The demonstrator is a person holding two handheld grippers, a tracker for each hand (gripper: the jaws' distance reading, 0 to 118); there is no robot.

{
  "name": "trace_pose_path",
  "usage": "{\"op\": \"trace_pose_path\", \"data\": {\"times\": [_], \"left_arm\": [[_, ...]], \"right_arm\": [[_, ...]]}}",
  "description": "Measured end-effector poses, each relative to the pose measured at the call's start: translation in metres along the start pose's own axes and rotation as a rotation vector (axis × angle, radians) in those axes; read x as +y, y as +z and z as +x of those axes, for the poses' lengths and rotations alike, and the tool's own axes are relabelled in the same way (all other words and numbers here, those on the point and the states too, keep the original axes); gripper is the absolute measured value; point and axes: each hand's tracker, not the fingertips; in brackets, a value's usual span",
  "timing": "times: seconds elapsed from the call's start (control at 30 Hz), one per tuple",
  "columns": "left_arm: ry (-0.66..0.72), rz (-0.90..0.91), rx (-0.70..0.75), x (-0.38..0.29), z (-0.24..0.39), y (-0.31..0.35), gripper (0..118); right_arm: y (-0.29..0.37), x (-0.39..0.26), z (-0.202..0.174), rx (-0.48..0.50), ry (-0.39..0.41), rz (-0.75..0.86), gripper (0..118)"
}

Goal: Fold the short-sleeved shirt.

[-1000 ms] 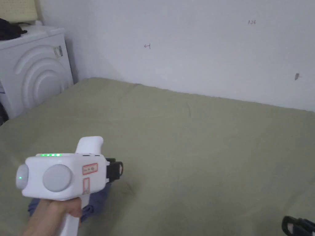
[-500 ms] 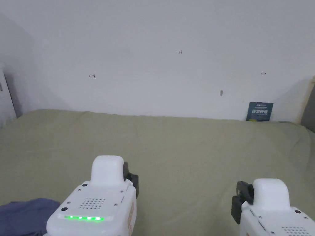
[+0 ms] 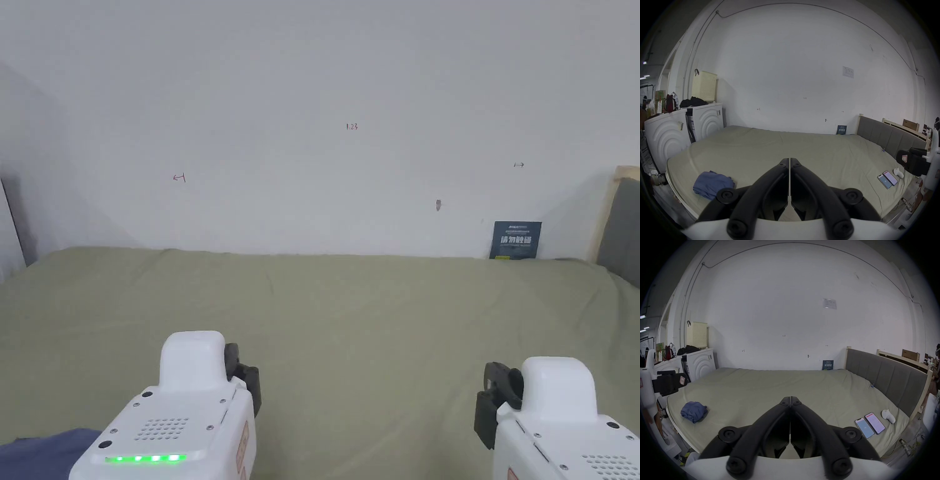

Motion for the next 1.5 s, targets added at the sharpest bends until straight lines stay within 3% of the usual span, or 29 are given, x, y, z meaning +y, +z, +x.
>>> {"op": "trace_pose_path", "data": {"times": [0.03, 0.07, 0.1, 0.13, 0.2, 0.47, 0.53, 0.63, 0.93, 1.13, 1.5], "left_arm": [[0.007, 0.002, 0.0, 0.001, -0.001, 0.001, 7], [0.014, 0.005, 0.002, 0.002, -0.001, 0.001, 24], [0.025, 0.014, 0.011, 0.003, 0.0, 0.002, 64], [0.022, 0.013, 0.021, 0.003, 0.0, 0.0, 118], [0.004, 0.051, 0.028, 0.001, 0.0, 0.0, 118], [0.008, 0.015, 0.029, 0.006, -0.005, 0.007, 118], [-0.066, -0.065, 0.023, 0.01, 0.001, 0.001, 118], [-0.16, -0.045, 0.021, 0.009, 0.007, 0.004, 118], [-0.008, -0.051, -0.067, 0.019, 0.002, 0.005, 118], [-0.088, -0.015, -0.017, 0.024, 0.009, 0.016, 118], [-0.027, -0.037, -0.041, 0.027, 0.003, 0.011, 118]], "right_arm": [[0.002, 0.003, -0.002, 0.002, 0.001, 0.01, 10], [0.002, 0.004, -0.002, 0.002, 0.003, 0.013, 33], [0.002, 0.006, -0.002, -0.009, 0.004, 0.012, 71], [-0.001, 0.006, -0.002, -0.044, -0.001, 0.002, 117], [-0.002, 0.004, 0.006, 0.001, -0.024, 0.082, 118], [-0.002, 0.009, 0.008, -0.035, 0.006, 0.027, 118], [-0.004, 0.01, 0.009, -0.04, 0.016, 0.038, 118], [-0.003, 0.012, 0.007, -0.033, 0.018, 0.029, 118], [-0.001, 0.013, 0.007, -0.036, 0.027, 0.013, 118], [-0.001, 0.009, 0.012, -0.028, -0.006, 0.017, 118], [0.003, 0.01, 0.006, -0.009, 0.017, 0.027, 118]]}}
